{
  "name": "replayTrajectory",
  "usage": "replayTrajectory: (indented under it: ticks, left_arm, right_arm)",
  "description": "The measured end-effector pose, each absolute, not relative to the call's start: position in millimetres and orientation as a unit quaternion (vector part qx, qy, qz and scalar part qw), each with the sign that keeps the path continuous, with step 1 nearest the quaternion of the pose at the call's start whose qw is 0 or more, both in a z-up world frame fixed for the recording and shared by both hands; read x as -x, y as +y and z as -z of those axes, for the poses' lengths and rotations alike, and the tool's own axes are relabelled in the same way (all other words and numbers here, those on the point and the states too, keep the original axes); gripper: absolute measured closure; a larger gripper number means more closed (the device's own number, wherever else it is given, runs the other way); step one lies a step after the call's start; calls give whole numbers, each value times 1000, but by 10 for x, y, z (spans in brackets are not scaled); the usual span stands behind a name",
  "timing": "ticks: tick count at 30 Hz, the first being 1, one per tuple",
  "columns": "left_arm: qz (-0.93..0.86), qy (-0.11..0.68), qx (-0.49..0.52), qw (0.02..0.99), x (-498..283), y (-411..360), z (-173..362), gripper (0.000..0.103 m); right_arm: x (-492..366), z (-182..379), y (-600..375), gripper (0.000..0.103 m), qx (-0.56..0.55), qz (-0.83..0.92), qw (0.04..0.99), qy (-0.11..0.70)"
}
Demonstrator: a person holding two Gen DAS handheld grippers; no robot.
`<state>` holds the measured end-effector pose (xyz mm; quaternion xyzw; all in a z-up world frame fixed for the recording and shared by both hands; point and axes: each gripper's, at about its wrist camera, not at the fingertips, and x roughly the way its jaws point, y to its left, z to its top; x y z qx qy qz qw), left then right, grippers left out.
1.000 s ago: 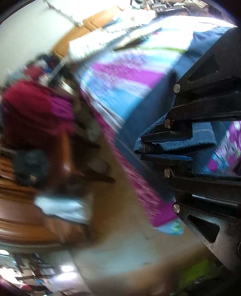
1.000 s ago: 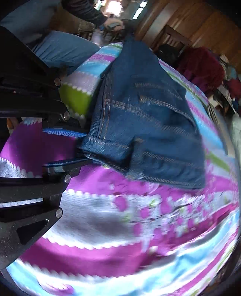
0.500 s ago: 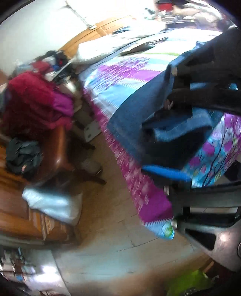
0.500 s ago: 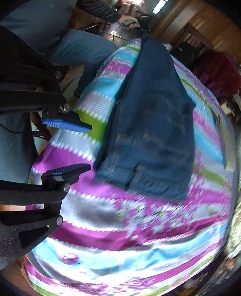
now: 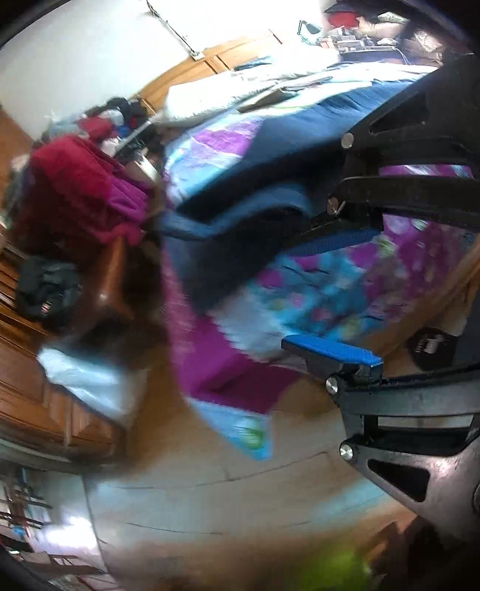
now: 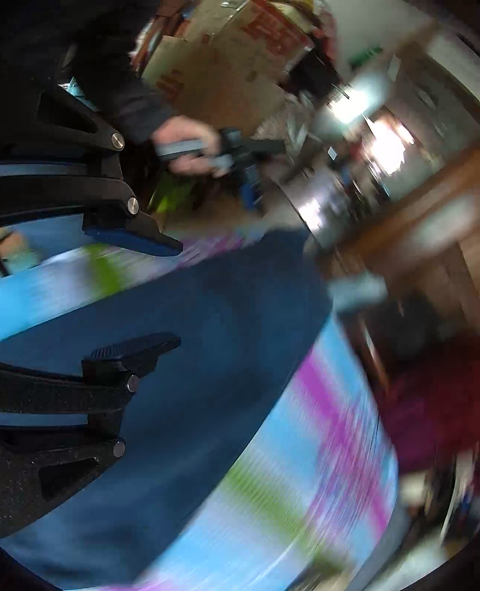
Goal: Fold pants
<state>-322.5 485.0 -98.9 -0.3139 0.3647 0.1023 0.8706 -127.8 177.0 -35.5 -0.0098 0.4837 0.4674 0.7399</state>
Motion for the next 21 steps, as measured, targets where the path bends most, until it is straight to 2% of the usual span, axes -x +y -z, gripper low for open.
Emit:
replayTrajectory:
  ticks: [5,10,11,12,17,21]
  left_arm:
    - [-86,379,323,863,3295,4755,1174,60]
    - [-47,386,291,874,3234,4615,1122,60]
    - [-41,385,287,876,3222,4590,1111,60]
    - [-35,384,285,878,3199,4563,1096,60]
    - [42,365,276,888,3012,4375,973,60]
    - [68,364,259,892,2675,4267,912,60]
  right_arm:
    - [975,831,3482,56,106,-508,701,489]
    - [833,1223,4161,57,185,-478,689,513]
    - [834,1238,4201,72,196,-472,689,514]
    - [800,1220,4208,96,199,-468,693,511]
    - [628,829,3948,96,131,-481,720,483]
    - [740,527,3857,96,141,-500,720,460]
